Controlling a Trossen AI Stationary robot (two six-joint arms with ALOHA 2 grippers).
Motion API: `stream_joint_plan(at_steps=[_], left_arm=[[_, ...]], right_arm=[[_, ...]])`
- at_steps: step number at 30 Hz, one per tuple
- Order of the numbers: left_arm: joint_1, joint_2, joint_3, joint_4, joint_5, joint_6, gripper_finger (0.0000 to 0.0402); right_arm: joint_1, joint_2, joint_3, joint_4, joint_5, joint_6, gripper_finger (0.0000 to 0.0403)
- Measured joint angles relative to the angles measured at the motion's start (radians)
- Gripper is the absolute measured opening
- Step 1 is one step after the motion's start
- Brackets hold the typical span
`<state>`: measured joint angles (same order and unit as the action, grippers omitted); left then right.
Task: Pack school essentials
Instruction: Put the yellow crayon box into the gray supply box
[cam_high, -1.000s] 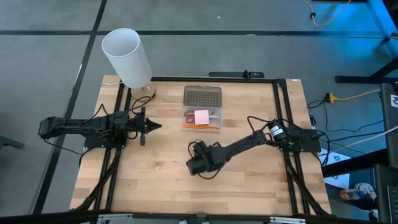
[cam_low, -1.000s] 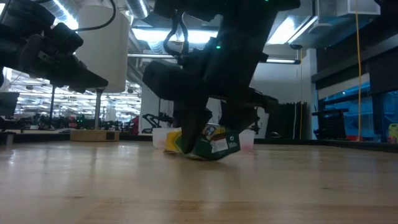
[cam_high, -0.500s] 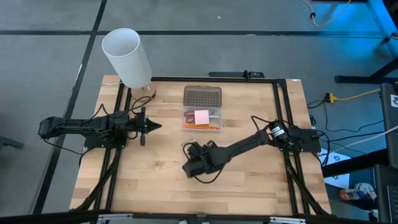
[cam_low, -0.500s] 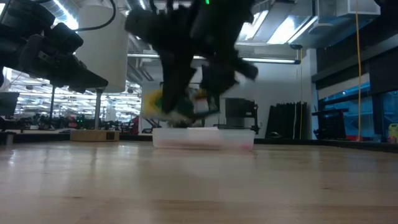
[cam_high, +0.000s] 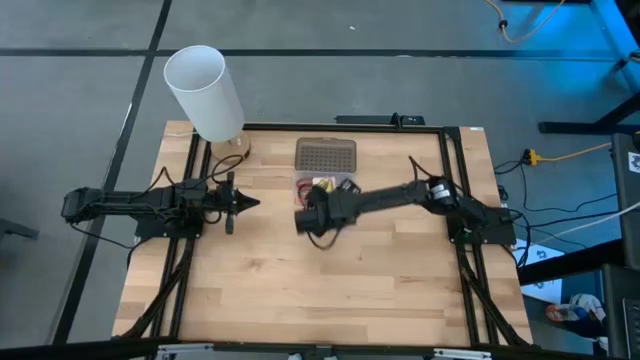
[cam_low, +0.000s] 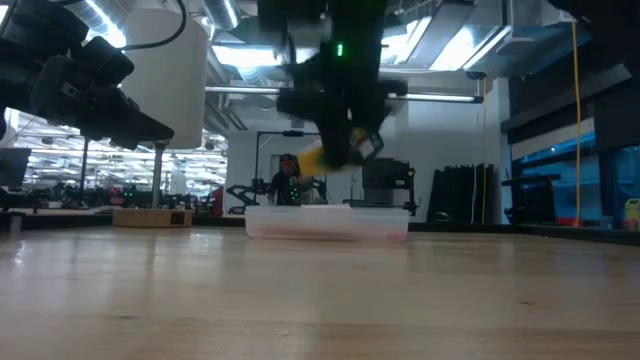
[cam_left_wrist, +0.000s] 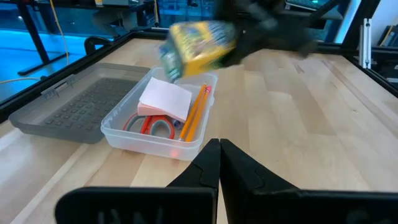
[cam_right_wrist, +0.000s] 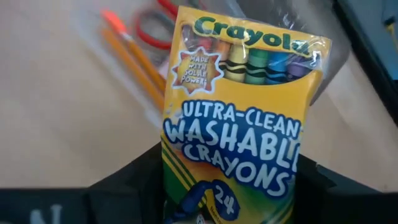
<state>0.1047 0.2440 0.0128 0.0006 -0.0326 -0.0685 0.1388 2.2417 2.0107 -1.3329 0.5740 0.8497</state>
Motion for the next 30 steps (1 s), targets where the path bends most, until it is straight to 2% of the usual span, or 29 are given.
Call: stream_joint_plan(at_steps=[7, 13, 23, 30], left_arm=[[0.0, 0.0, 0.0, 0.0, 0.0, 0.0, 0.0], [0.0, 0.0, 0.0, 0.0, 0.0, 0.0, 0.0], [0.0, 0.0, 0.0, 0.0, 0.0, 0.0, 0.0], [0.0, 0.0, 0.0, 0.0, 0.0, 0.0, 0.0]], right_arm=[[-0.129, 0.0, -0.054, 0.106, -0.137, -0.224, 0.0224], [-0.164, 0.0, -0.054, 0.229, -0.236, -0.391, 0.0233], [-0.169, 0.0, -0.054, 0.229, -0.244, -0.388, 0.0278], [-0.169, 0.0, -0.054, 0.229, -0.256, -0.434, 0.0283]])
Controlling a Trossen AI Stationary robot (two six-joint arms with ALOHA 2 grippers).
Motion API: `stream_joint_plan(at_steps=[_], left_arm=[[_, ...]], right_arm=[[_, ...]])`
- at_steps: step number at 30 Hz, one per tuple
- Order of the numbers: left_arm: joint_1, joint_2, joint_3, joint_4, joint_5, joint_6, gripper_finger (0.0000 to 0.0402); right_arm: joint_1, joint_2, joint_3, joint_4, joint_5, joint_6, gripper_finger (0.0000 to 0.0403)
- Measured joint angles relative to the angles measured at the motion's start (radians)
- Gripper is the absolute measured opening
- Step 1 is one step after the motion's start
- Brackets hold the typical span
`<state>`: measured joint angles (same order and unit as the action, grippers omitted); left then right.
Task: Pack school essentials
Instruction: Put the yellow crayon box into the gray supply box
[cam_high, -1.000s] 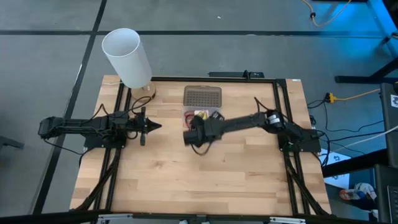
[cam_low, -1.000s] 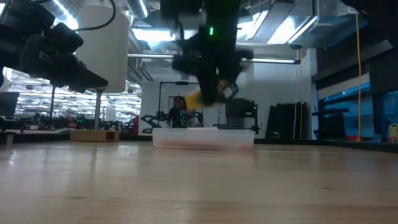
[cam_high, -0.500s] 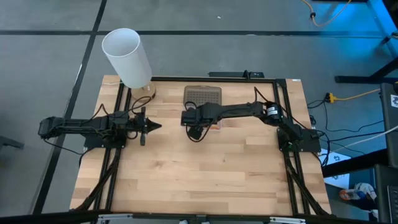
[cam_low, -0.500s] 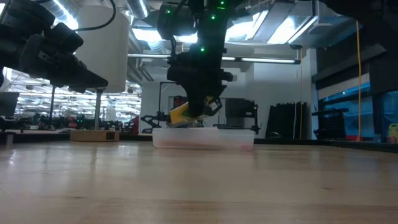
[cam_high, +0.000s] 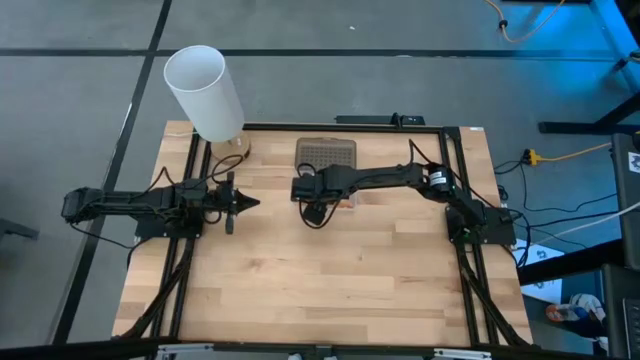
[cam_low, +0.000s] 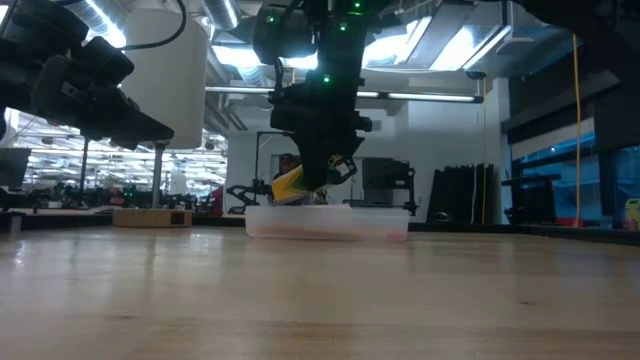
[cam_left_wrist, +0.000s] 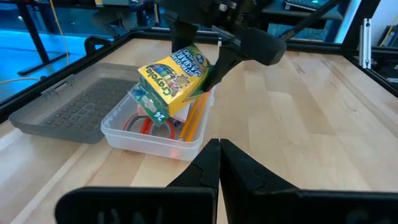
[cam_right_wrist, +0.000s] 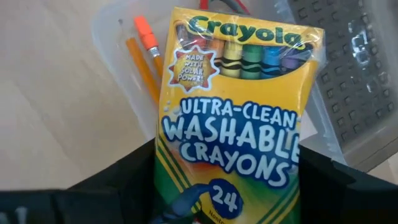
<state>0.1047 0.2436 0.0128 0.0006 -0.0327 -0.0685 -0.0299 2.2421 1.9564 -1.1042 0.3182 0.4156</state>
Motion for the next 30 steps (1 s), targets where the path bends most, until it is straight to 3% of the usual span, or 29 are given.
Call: stream_joint_plan(at_steps=[6, 19, 26, 30], left_arm=[[0.0, 0.0, 0.0, 0.0, 0.0, 0.0, 0.0], [0.0, 0.0, 0.0, 0.0, 0.0, 0.0, 0.0], [0.0, 0.0, 0.0, 0.0, 0.0, 0.0, 0.0], [0.0, 0.0, 0.0, 0.0, 0.0, 0.0, 0.0]], right_arm=[[0.0, 0.0, 0.0, 0.0, -0.065, -0.083, 0.0283], [-0.008, 0.0, 0.0, 0.001, -0.057, -0.114, 0.0285], [-0.009, 0.0, 0.0, 0.001, -0.096, -0.138, 0.0357], [-0.009, 0.0, 0.0, -0.003, -0.057, -0.134, 0.0388]])
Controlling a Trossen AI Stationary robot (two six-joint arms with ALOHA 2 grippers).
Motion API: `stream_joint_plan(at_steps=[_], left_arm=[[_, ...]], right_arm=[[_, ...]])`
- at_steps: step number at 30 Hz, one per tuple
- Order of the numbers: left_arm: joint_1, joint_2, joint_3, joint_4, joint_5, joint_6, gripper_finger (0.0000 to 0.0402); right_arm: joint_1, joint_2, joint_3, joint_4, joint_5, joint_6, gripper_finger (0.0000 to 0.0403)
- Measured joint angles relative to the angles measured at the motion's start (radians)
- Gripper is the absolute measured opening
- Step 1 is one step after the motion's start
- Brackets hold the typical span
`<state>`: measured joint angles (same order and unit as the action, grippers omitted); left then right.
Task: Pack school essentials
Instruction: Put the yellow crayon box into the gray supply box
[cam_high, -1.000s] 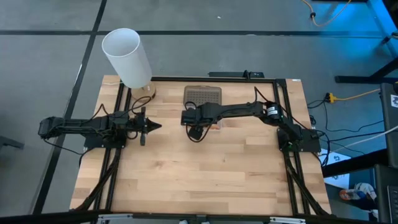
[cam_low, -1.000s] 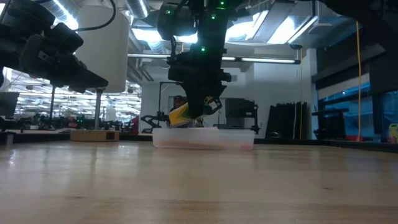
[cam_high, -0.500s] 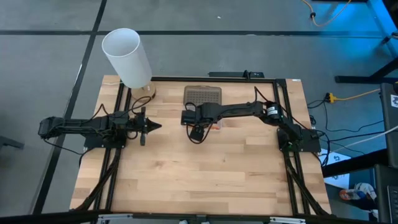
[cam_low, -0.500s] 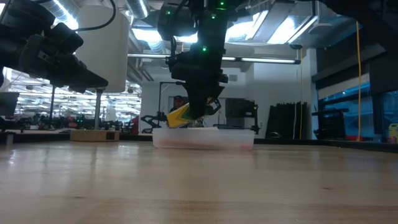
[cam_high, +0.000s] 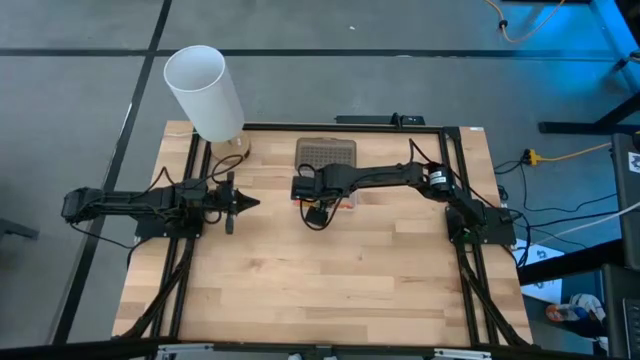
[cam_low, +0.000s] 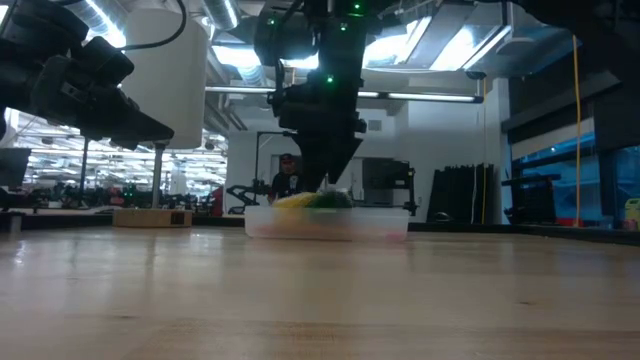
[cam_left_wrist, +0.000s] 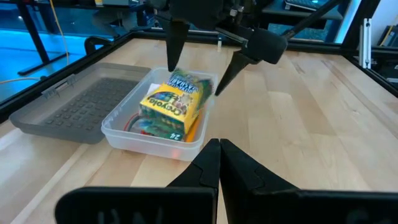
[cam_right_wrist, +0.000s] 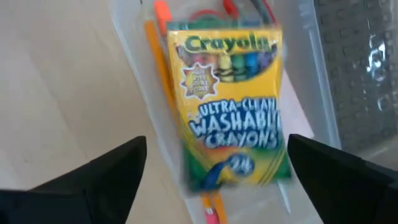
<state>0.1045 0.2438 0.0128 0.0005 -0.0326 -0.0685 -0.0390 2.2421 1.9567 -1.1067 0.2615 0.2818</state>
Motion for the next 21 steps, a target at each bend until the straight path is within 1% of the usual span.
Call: stream_joint_plan(at_steps=[4, 8, 11, 15, 18, 21], left_arm=[[0.0, 0.0, 0.0, 0.0, 0.0, 0.0, 0.0], [0.0, 0.0, 0.0, 0.0, 0.0, 0.0, 0.0], [0.0, 0.0, 0.0, 0.0, 0.0, 0.0, 0.0], [0.0, 0.0, 0.0, 0.0, 0.0, 0.0, 0.0], [0.0, 0.0, 0.0, 0.0, 0.0, 0.0, 0.0], [0.0, 0.0, 0.0, 0.0, 0.0, 0.0, 0.0]], right_arm=[[0.0, 0.001, 0.04, -0.07, 0.008, -0.004, 0.0391], [0.001, 0.001, 0.107, -0.133, 0.056, 0.003, 0.039], [0.01, 0.001, 0.162, -0.185, 0.059, 0.027, 0.039], [0.06, 0.001, 0.237, -0.277, 0.069, 0.054, 0.039], [0.109, 0.001, 0.286, -0.343, 0.115, 0.062, 0.039], [0.159, 0.0, 0.326, -0.375, 0.159, 0.108, 0.039]])
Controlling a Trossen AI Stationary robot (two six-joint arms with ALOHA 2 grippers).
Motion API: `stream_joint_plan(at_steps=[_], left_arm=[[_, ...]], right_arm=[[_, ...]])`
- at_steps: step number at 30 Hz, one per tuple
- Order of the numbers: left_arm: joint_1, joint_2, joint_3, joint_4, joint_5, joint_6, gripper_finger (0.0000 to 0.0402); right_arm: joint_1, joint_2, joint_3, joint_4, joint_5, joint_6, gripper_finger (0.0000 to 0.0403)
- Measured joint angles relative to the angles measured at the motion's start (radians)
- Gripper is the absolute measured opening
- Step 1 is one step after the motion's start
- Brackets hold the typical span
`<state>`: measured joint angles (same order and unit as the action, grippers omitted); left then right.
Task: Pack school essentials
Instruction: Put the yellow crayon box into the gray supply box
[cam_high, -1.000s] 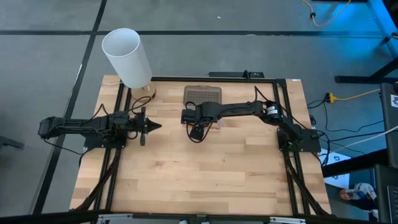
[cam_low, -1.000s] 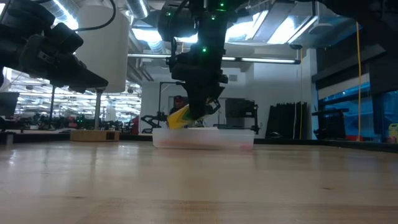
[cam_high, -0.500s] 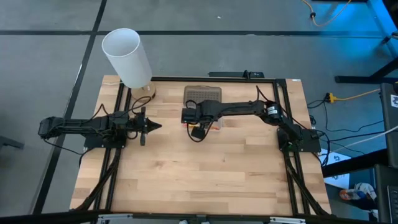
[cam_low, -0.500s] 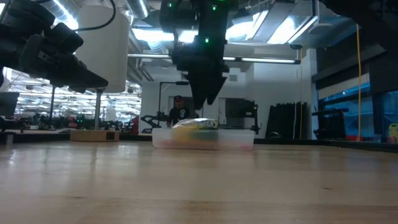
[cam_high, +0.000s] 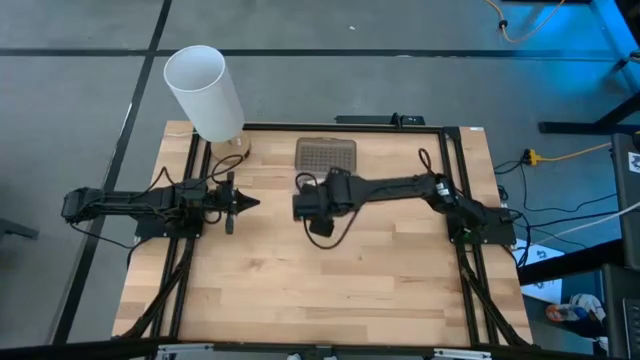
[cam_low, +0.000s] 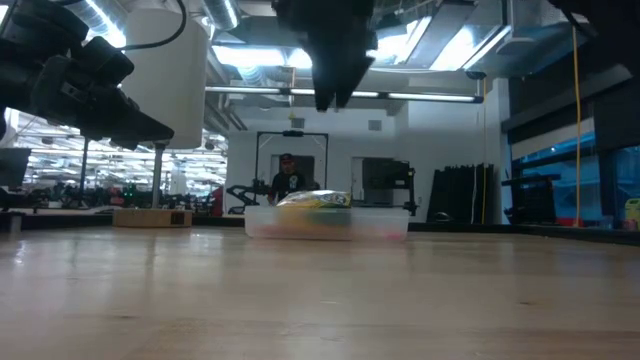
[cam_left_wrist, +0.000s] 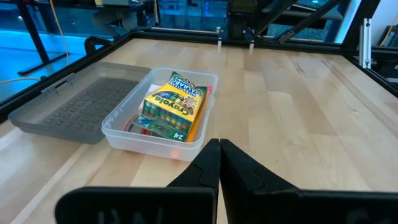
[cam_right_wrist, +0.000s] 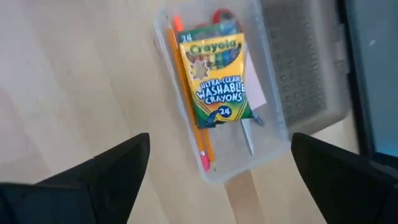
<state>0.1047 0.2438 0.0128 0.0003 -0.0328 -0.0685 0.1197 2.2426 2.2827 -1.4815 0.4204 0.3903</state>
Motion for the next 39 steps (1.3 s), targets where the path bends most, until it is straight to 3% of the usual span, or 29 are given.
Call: stream_joint_plan(at_steps=[7, 14, 21, 29, 33, 39], left_arm=[[0.0, 0.0, 0.0, 0.0, 0.0, 0.0, 0.0], [0.0, 0.0, 0.0, 0.0, 0.0, 0.0, 0.0], [0.0, 0.0, 0.0, 0.0, 0.0, 0.0, 0.0], [0.0, 0.0, 0.0, 0.0, 0.0, 0.0, 0.0], [0.0, 0.0, 0.0, 0.0, 0.0, 0.0, 0.0], [0.0, 0.0, 0.0, 0.0, 0.0, 0.0, 0.0]], right_arm=[[0.096, -0.013, 0.012, -0.009, 0.05, 0.038, 0.039], [0.144, -0.104, -0.126, 0.041, 0.039, 0.085, 0.0398], [0.16, -0.333, -0.546, 0.394, -0.03, 0.009, 0.04], [0.13, -0.72, -1.096, 0.848, -0.114, -0.063, 0.04], [0.135, -0.911, -1.322, 1.049, -0.099, -0.205, 0.04], [0.132, -1.185, -1.626, 1.393, -0.159, -0.395, 0.04]])
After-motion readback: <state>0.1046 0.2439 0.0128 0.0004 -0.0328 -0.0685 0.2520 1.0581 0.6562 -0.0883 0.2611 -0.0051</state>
